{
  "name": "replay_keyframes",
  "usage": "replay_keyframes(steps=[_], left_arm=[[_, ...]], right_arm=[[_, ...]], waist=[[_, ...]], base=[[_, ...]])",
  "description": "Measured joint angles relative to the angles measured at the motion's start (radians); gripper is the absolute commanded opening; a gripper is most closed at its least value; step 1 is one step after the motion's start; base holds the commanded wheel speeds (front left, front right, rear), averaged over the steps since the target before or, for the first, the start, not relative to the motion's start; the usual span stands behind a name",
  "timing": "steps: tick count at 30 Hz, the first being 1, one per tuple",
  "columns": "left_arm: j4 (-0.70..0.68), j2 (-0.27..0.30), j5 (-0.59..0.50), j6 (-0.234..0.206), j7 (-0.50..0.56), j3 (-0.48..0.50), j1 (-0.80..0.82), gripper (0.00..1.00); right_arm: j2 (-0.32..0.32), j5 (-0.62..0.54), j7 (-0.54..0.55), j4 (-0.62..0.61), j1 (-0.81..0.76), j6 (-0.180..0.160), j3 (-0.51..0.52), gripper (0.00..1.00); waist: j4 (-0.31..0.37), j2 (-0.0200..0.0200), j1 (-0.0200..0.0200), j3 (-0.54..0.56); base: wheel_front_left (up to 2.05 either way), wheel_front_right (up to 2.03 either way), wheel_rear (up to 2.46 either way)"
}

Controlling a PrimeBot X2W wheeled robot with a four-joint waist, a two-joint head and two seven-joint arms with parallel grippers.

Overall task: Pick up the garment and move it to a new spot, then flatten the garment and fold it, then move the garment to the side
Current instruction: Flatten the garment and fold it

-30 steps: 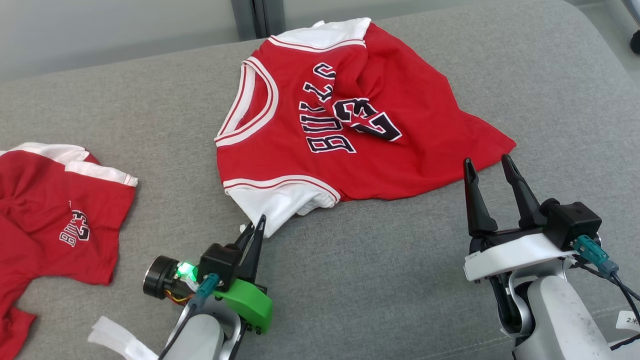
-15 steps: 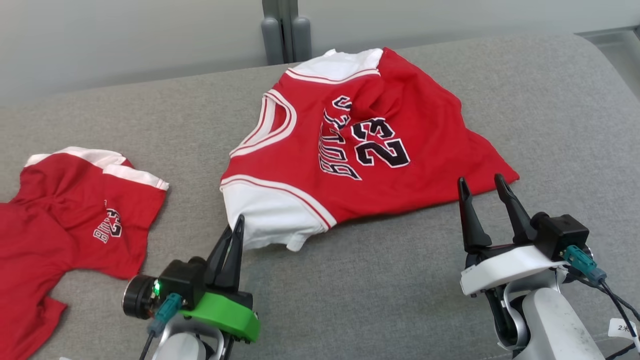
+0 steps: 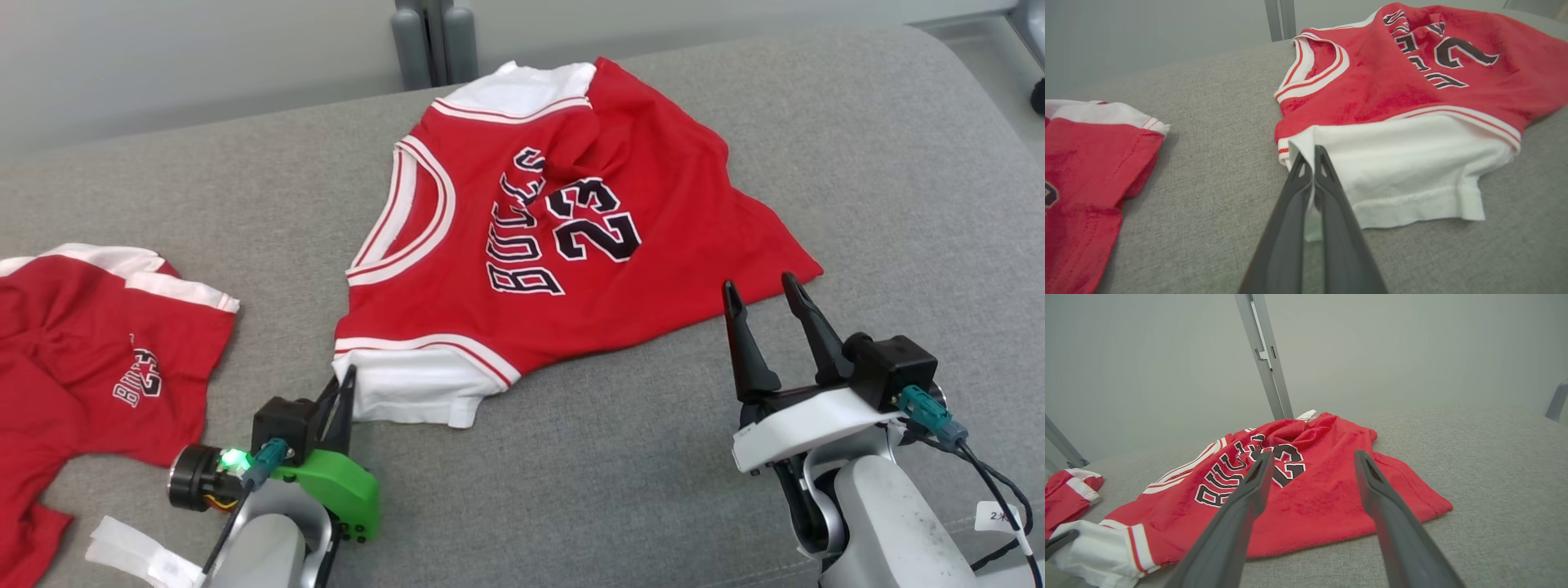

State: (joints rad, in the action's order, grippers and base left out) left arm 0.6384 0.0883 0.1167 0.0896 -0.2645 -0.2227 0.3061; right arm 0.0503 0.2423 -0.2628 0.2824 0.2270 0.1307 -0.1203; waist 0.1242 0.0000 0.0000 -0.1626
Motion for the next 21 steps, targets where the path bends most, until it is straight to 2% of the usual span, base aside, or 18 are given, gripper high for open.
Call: replay_keyframes(steps=[3, 4, 5, 6, 7, 12, 21], left_arm=[[0.084, 0.014, -0.011, -0.013, 0.000, 0.001, 0.043, 0.00], [0.101, 0.015, -0.012, -0.015, 0.000, 0.001, 0.055, 0.11], [0.121, 0.014, -0.012, -0.017, 0.000, 0.001, 0.067, 0.49], [0.134, 0.012, -0.012, -0.019, 0.000, 0.003, 0.075, 0.92], [0.144, 0.010, -0.007, -0.020, 0.000, 0.007, 0.079, 1.00], [0.130, 0.002, -0.003, -0.024, 0.000, 0.012, 0.082, 1.00], [-0.110, -0.021, 0.017, -0.030, 0.001, 0.039, -0.031, 1.00]], right_arm=[[0.000, 0.001, 0.000, -0.003, 0.004, 0.000, 0.001, 1.00], [0.000, 0.001, 0.000, -0.004, 0.004, 0.000, 0.002, 1.00], [0.000, 0.001, 0.000, -0.004, 0.004, 0.000, 0.004, 1.00], [0.000, 0.001, 0.000, -0.004, 0.004, 0.000, 0.009, 1.00], [0.000, 0.001, 0.000, -0.004, 0.004, 0.000, 0.013, 1.00], [0.000, -0.003, 0.000, -0.003, 0.004, 0.000, 0.027, 1.00], [0.000, -0.026, 0.000, -0.039, 0.003, 0.000, 0.078, 1.00]], waist=[[0.014, 0.0000, 0.0000, -0.021], [0.017, 0.0000, 0.0000, -0.027], [0.020, 0.0000, 0.0000, -0.032], [0.022, 0.0000, 0.0000, -0.037], [0.021, 0.0000, 0.0000, -0.039], [0.000, 0.0000, 0.0000, -0.036], [-0.078, 0.0000, 0.0000, 0.000]], base=[[0.00, 0.00, 0.00], [0.00, 0.00, 0.00], [0.00, 0.00, 0.00], [0.00, 0.00, 0.00], [0.00, 0.00, 0.00], [0.00, 0.00, 0.00], [0.00, 0.00, 0.00]])
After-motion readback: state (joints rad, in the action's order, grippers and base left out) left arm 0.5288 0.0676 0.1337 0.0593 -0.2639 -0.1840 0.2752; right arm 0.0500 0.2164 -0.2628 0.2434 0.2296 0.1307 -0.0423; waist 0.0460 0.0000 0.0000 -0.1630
